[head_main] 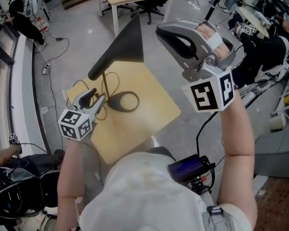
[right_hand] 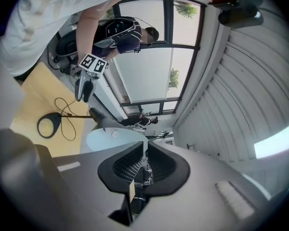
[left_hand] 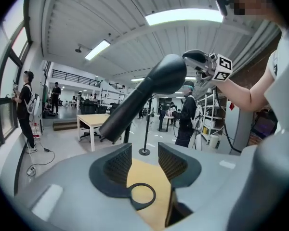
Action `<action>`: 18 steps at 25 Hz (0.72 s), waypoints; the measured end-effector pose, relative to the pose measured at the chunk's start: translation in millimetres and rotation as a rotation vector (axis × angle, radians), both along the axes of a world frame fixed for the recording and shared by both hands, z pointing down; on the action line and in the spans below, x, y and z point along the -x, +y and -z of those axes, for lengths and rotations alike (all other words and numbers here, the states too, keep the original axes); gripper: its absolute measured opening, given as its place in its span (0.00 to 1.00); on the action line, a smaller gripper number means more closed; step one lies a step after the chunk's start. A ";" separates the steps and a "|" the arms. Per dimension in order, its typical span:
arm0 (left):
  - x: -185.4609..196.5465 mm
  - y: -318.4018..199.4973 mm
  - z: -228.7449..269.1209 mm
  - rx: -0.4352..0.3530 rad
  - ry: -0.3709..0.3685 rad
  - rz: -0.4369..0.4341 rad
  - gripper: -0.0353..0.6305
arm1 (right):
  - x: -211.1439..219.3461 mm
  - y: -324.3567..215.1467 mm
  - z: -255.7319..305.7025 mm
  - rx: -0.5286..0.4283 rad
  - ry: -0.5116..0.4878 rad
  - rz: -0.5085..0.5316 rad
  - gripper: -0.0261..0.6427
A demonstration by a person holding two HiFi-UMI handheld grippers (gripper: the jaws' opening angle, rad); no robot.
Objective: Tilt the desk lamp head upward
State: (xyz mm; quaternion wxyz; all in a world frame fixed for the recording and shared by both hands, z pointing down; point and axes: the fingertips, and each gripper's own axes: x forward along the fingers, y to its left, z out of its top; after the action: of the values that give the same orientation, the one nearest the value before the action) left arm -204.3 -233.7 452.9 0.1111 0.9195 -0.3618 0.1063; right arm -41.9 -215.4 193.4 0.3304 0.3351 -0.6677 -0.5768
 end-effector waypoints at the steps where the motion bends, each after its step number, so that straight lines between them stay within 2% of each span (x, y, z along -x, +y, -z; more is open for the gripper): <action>1: -4.0 5.1 1.9 -0.007 0.013 -0.013 0.30 | -2.7 6.1 -4.3 0.015 -0.022 -0.005 0.09; 5: -15.2 32.2 2.8 -0.028 0.071 -0.043 0.26 | -12.8 38.1 -33.1 0.090 -0.114 -0.015 0.06; 13: -27.2 93.2 -4.2 -0.015 0.097 0.034 0.12 | -44.6 88.3 -133.4 0.453 -0.406 0.023 0.06; 16: -31.4 121.1 -11.0 -0.009 0.114 0.084 0.08 | -51.6 102.9 -159.8 0.589 -0.590 0.104 0.06; 18: -41.7 143.1 -23.0 0.005 0.114 0.095 0.06 | -57.8 115.3 -179.5 0.735 -0.748 0.159 0.06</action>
State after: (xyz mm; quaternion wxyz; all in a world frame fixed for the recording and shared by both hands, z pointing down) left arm -162.6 -90.6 475.9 0.1389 0.9055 -0.3980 0.0493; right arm 15.9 -100.2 372.9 0.1206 0.3283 -0.9215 -0.1690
